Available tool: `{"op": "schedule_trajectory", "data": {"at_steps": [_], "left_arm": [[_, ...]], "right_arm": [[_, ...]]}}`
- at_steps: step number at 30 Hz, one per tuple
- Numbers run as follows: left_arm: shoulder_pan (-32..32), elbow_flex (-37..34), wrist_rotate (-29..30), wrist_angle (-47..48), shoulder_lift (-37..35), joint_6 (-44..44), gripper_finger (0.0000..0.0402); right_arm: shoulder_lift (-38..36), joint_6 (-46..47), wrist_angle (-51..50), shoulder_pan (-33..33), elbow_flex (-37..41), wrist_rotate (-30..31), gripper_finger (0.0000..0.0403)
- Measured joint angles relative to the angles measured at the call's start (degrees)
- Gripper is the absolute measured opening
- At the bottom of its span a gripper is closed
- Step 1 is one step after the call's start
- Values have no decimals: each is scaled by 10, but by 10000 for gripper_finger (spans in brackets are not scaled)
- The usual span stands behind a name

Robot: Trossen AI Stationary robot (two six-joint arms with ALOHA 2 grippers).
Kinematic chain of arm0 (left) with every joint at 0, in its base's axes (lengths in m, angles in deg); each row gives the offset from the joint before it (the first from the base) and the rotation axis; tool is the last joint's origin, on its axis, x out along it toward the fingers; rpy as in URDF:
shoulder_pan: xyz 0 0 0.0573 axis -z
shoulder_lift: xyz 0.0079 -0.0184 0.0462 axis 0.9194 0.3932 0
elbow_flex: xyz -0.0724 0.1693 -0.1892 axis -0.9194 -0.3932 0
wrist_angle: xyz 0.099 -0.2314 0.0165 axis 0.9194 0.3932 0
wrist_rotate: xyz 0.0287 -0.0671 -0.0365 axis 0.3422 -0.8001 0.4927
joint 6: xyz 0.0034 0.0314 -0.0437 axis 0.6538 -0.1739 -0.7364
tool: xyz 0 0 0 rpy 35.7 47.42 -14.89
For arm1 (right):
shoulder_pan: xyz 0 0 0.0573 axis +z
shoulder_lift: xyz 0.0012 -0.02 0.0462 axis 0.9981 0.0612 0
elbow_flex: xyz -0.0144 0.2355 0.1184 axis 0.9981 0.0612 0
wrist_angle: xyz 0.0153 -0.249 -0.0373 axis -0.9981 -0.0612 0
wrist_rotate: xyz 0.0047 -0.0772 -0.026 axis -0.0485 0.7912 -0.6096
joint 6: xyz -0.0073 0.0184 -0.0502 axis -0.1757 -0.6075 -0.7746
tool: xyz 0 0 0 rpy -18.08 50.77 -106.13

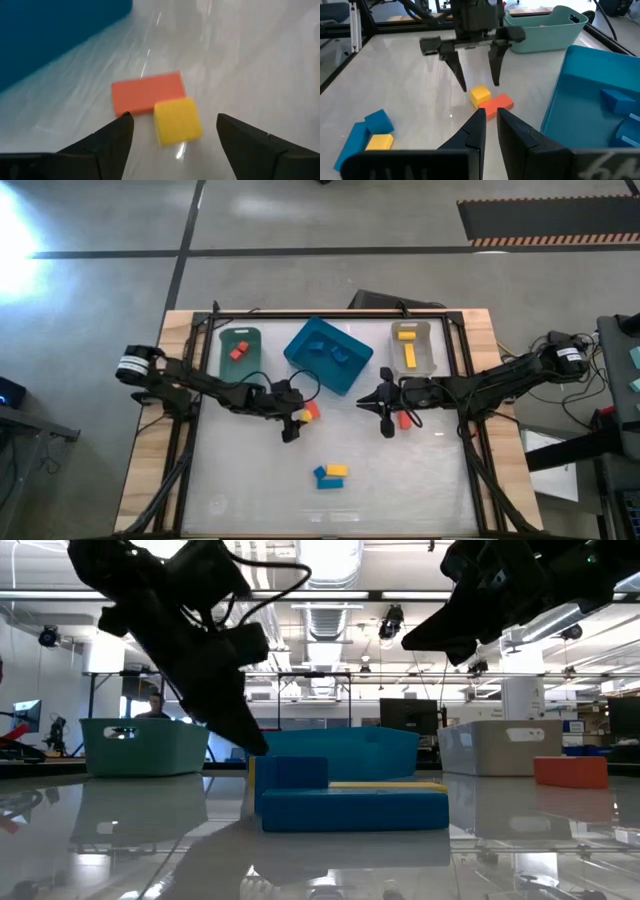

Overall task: Sort & place blocks by color
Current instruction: Put the yellow block into the gray bin

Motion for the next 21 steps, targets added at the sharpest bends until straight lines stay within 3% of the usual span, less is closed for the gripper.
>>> {"op": "schedule_trajectory", "data": {"at_steps": [9, 19, 21], "left_arm": [[0, 1, 4, -23, 45, 0, 248], [1, 1, 13, -22, 46, 1, 119], [1, 1, 13, -22, 45, 5, 116]], "right_arm": [[0, 1, -1, 0, 0, 0, 36], [0, 1, 0, 0, 0, 1, 36], [0, 1, 0, 0, 0, 1, 36]]}}
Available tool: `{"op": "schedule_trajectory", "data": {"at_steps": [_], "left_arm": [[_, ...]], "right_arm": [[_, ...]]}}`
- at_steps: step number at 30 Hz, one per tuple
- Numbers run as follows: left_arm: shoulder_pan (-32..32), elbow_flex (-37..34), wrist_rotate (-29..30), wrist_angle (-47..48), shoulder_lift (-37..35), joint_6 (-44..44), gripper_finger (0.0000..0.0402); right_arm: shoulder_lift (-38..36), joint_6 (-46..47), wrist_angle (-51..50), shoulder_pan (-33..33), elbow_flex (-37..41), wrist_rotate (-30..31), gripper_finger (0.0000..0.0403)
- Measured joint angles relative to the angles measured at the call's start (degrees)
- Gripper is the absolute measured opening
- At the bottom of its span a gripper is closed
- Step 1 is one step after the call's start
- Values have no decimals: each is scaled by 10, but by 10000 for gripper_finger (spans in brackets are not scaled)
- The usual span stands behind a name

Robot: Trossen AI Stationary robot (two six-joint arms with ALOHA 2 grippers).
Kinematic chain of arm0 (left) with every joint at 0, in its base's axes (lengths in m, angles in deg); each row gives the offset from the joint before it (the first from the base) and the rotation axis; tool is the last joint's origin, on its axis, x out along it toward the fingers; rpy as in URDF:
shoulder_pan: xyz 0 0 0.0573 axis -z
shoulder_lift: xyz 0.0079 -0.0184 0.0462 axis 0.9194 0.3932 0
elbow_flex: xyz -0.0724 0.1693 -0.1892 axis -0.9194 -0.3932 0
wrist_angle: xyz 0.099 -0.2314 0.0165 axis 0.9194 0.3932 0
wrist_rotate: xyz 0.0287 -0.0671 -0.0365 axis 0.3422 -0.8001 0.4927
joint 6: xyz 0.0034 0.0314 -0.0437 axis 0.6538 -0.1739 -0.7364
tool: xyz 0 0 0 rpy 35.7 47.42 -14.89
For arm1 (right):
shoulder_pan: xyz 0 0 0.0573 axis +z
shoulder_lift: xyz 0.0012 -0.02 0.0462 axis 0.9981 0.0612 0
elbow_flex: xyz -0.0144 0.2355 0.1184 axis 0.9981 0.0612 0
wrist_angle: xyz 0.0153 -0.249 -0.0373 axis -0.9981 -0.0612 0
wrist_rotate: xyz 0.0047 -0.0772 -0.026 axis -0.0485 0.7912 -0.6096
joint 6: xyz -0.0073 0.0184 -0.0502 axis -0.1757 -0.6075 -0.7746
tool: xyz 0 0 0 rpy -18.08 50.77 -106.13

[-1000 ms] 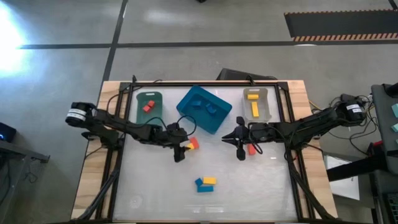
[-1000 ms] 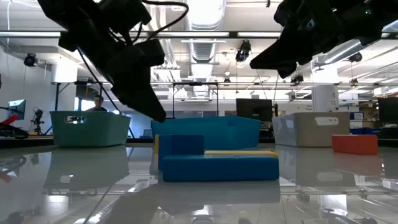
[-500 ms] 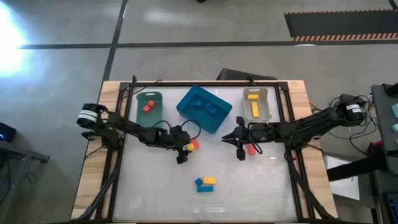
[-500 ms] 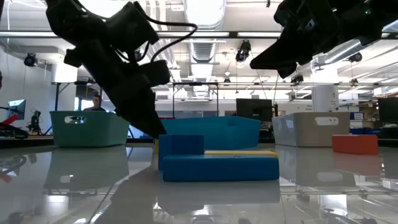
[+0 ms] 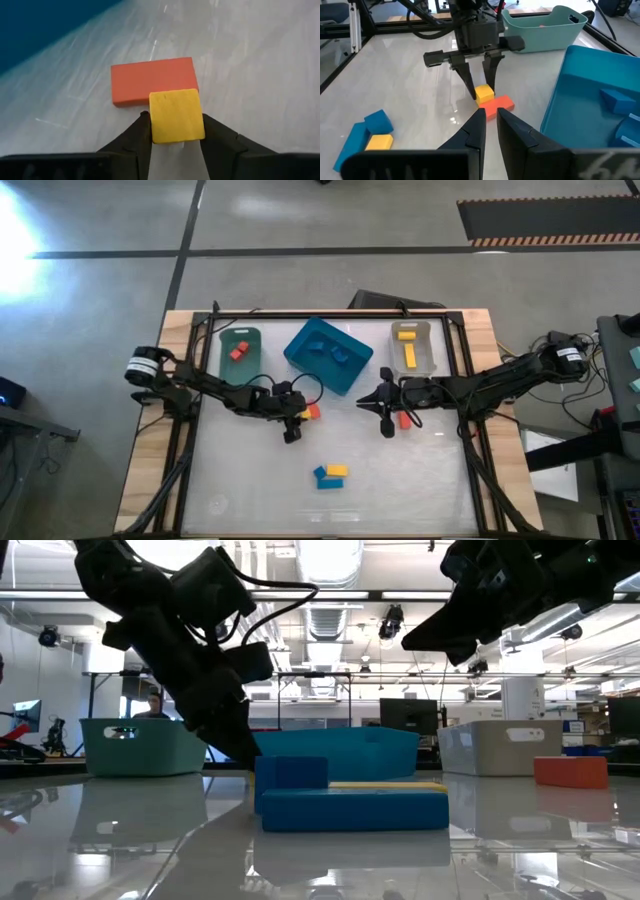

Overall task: Sort & place blocks by color
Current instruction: Put the yellow block into the gray bin

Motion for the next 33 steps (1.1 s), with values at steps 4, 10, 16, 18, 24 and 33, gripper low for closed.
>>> {"op": "schedule_trajectory", "data": {"at_steps": [4, 10, 16, 18, 24, 33], "left_arm": [[1, 1, 0, 0, -10, 29, 116], [1, 1, 16, -63, -48, 100, 116], [10, 1, 14, -210, -80, 186, 117], [14, 1, 11, -252, -82, 206, 119], [20, 1, -14, -349, -78, 228, 121], [20, 5, -24, -420, -56, 239, 123]], "right_arm": [[0, 0, 2, 0, 0, 0, 36], [0, -10, 36, 0, 0, -1, 61], [1, -41, 81, 0, 0, -3, 134], [1, -44, 97, 0, 0, -13, 158], [1, -55, 136, 0, 0, -37, 208], [1, -58, 162, 0, 0, -37, 220]]}}
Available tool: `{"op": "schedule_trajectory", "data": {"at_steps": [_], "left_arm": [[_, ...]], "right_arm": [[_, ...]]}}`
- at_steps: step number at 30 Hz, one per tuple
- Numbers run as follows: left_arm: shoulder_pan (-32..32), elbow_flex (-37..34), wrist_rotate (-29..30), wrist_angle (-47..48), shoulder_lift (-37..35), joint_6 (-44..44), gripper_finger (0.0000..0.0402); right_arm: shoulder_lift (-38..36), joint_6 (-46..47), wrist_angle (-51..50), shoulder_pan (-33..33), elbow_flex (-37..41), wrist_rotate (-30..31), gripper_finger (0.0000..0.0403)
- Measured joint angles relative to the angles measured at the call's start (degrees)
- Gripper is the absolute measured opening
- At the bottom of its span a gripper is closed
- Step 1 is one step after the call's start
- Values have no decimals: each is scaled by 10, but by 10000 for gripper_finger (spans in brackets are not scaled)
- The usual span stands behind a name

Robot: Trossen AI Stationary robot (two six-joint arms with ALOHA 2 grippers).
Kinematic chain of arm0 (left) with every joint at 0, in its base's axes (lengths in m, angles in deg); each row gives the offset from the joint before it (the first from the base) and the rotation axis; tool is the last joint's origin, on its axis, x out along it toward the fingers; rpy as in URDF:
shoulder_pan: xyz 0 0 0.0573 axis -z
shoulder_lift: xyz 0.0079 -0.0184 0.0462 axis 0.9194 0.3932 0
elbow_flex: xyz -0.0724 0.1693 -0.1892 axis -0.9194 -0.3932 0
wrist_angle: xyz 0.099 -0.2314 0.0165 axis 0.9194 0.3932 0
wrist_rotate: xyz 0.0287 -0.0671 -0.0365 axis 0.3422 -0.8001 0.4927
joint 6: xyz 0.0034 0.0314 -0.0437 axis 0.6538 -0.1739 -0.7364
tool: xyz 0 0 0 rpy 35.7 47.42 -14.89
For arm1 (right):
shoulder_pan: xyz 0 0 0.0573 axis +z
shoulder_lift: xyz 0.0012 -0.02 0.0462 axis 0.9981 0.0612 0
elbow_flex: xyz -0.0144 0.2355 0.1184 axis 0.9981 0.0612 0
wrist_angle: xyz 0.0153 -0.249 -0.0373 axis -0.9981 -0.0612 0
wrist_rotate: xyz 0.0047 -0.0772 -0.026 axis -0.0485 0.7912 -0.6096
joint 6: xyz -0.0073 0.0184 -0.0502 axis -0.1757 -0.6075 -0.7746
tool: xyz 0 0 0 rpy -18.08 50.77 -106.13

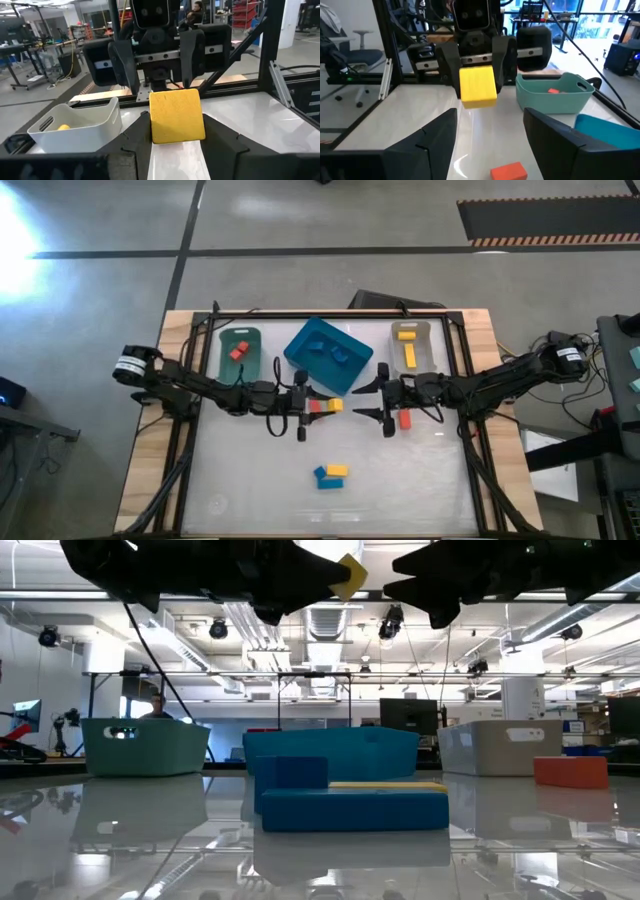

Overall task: Sort & place blocks by color
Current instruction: Put the yellow block into the gray bin

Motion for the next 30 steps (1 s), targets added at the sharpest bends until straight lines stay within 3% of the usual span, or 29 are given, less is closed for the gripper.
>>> {"op": "schedule_trajectory", "data": {"at_steps": [14, 30], "left_arm": [[-6, 33, 7, -97, 73, 0, 124], [-10, 89, 7, -105, 133, 16, 124]], "right_arm": [[0, -1, 4, 0, 0, -2, 219], [0, 1, 1, 0, 1, -4, 219]]}}
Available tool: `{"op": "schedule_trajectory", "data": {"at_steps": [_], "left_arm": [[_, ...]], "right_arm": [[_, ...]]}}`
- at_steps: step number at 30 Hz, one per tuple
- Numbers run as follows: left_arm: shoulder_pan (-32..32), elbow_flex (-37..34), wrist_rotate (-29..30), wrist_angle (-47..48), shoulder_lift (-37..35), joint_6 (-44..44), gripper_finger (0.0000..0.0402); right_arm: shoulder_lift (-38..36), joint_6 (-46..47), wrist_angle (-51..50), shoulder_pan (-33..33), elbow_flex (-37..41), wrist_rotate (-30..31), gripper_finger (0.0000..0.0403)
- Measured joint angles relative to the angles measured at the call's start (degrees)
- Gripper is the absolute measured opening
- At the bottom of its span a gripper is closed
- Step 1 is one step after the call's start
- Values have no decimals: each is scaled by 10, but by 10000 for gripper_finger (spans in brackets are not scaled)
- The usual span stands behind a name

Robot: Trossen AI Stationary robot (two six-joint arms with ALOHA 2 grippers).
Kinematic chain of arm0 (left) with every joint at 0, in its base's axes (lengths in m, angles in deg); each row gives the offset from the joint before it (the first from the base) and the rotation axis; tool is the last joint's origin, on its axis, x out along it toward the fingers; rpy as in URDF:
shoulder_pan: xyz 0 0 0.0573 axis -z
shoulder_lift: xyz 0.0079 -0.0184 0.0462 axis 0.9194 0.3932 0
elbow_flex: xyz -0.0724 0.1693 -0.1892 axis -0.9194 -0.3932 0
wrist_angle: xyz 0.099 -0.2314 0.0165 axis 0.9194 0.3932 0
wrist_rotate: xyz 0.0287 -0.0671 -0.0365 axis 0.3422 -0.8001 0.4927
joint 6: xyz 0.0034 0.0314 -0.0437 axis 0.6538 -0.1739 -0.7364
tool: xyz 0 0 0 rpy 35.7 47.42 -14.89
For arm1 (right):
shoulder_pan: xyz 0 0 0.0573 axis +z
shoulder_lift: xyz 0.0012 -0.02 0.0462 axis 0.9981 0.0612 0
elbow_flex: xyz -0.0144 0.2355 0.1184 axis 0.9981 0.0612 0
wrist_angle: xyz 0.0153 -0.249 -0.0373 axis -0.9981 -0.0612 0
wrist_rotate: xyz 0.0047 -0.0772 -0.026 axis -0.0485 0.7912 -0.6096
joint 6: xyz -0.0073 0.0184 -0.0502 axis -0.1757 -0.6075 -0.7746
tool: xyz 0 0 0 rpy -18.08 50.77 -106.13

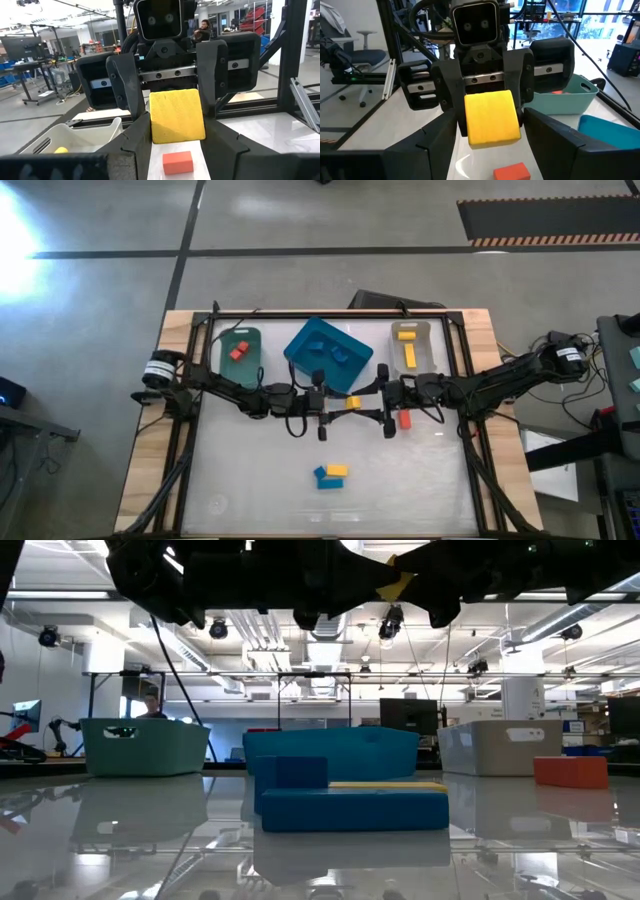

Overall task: Sort & place blocks by color
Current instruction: Put the yellow block into the gray bin

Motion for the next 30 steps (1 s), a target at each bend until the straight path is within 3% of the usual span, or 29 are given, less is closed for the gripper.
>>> {"op": "schedule_trajectory", "data": {"at_steps": [6, 13, 30], "left_arm": [[0, -1, 0, 0, 0, 0, 124], [0, -2, 1, 0, 0, -1, 126], [0, -5, 1, 37, -5, -21, 222]], "right_arm": [[0, 0, 0, 0, 0, 0, 204], [-1, -2, -2, 0, 0, 3, 121], [1, 11, -16, -1, 0, 4, 121]]}}
